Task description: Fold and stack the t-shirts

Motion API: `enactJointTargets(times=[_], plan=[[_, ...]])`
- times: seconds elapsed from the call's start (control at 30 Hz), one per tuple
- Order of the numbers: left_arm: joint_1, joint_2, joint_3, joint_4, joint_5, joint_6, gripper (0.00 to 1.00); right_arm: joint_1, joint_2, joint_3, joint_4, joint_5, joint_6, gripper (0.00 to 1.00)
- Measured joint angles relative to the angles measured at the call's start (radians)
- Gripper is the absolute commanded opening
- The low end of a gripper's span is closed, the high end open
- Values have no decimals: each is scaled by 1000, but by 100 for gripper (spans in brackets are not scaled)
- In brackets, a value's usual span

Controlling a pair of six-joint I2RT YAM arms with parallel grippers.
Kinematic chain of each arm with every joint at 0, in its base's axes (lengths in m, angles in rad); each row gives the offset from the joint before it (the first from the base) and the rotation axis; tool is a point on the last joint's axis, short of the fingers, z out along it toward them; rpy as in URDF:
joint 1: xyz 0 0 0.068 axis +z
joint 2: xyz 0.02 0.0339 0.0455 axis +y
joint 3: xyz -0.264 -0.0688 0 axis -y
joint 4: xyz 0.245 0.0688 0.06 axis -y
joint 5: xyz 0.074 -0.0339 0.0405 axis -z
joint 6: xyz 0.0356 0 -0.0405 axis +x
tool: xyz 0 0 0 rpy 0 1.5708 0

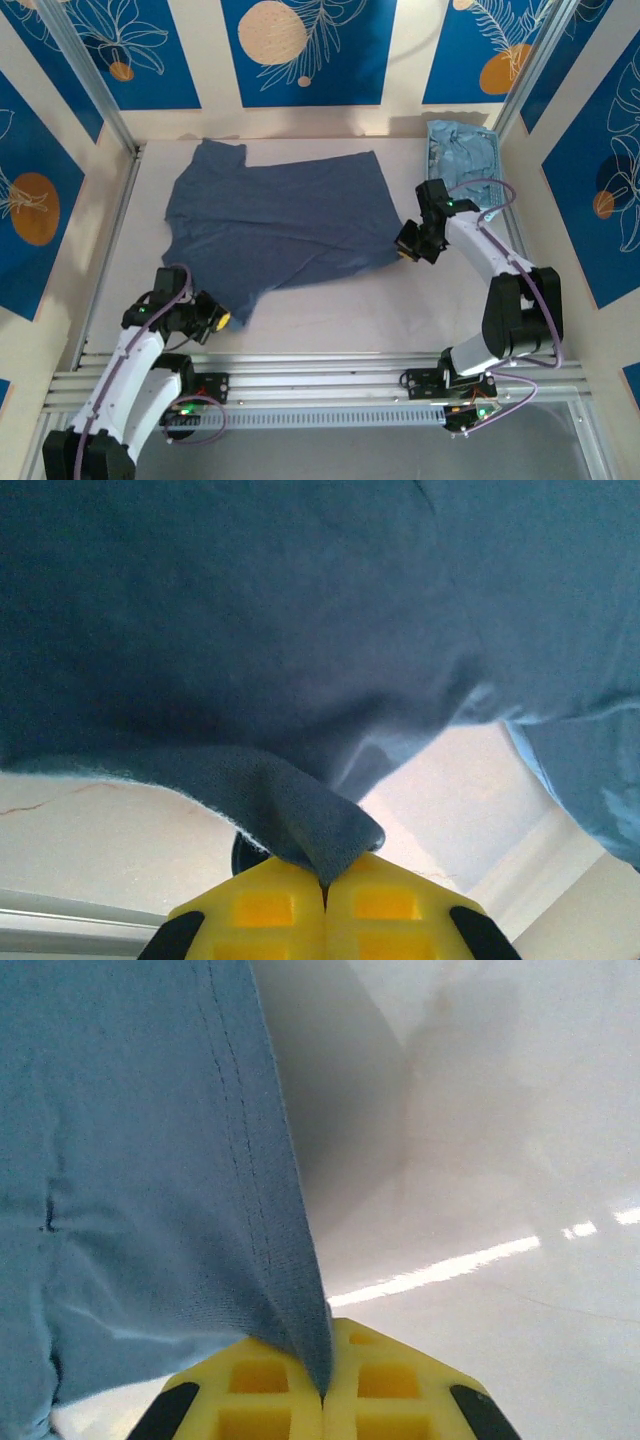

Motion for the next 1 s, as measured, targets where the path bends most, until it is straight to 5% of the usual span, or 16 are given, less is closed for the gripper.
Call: enactJointTargets(times=[0.3, 0.63, 1.0], plan=[[-126, 102, 65, -9, -40, -26, 0, -45, -1, -49, -33, 78, -6, 0], [-148, 102, 217, -169, -219, 0, 0, -94, -1, -54, -59, 149, 0, 0], [-210, 104, 188, -180, -161, -35, 0, -127, 39, -56, -71, 180, 5, 0]])
